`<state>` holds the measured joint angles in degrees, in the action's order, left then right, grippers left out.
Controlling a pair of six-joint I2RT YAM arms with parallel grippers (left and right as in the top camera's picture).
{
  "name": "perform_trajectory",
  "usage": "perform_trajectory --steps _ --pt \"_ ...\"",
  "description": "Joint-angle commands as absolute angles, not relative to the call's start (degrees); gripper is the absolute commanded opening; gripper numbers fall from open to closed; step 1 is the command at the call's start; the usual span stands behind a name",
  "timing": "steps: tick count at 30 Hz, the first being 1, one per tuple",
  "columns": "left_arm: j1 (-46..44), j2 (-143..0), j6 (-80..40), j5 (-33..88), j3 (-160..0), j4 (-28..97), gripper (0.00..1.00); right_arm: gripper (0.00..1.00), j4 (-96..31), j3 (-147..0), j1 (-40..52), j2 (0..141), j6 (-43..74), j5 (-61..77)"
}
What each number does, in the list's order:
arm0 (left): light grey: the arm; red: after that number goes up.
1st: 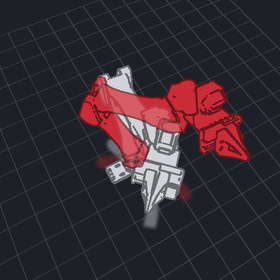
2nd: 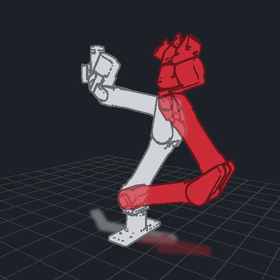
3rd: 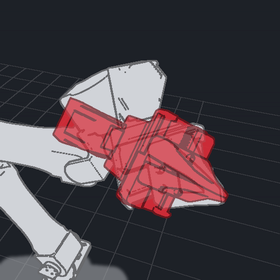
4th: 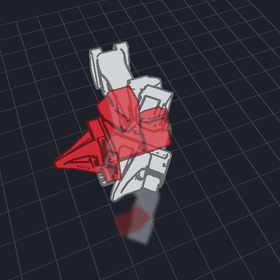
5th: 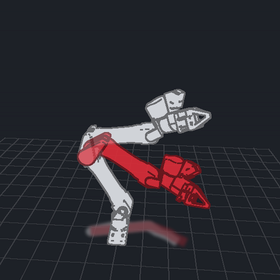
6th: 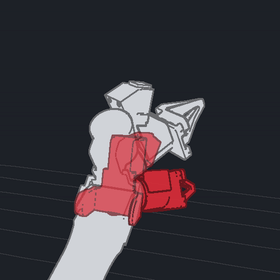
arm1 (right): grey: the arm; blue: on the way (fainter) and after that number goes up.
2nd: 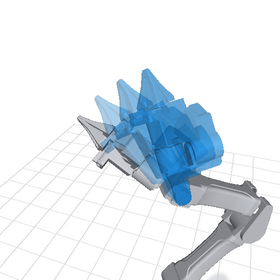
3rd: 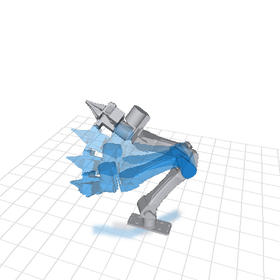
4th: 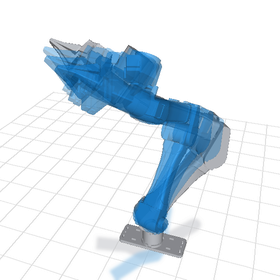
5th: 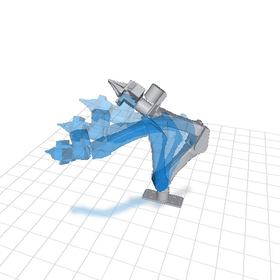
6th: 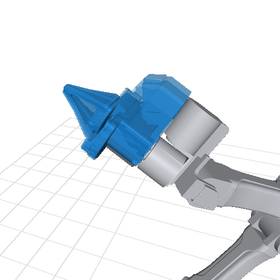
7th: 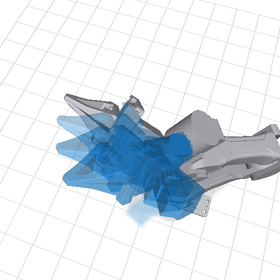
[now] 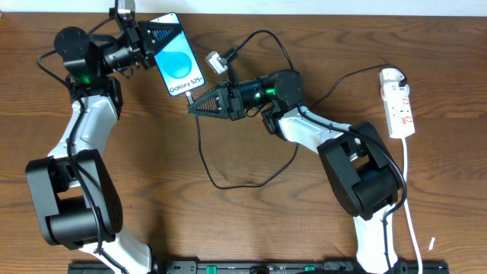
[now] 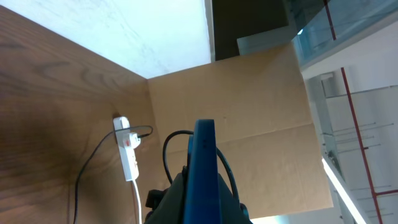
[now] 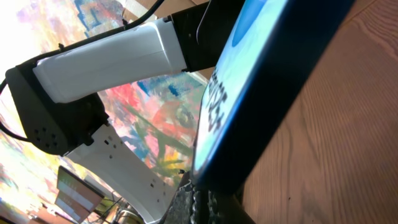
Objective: Plug charger to phone and switch on socket
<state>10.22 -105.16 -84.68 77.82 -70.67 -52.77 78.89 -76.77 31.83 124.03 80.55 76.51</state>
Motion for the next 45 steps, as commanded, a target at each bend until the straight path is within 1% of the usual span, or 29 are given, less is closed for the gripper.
perform_trajectory --steps 1,45 --pt "10.2 -103.9 -86.3 79.0 -71.2 -53.2 0.07 0.01 79.0 -77.1 31.9 124.2 80.1 75.3" --pt "10.2 -103.9 -84.6 82.6 -71.2 -53.2 0.08 0.01 79.1 -77.1 31.9 124.2 80.1 75.4"
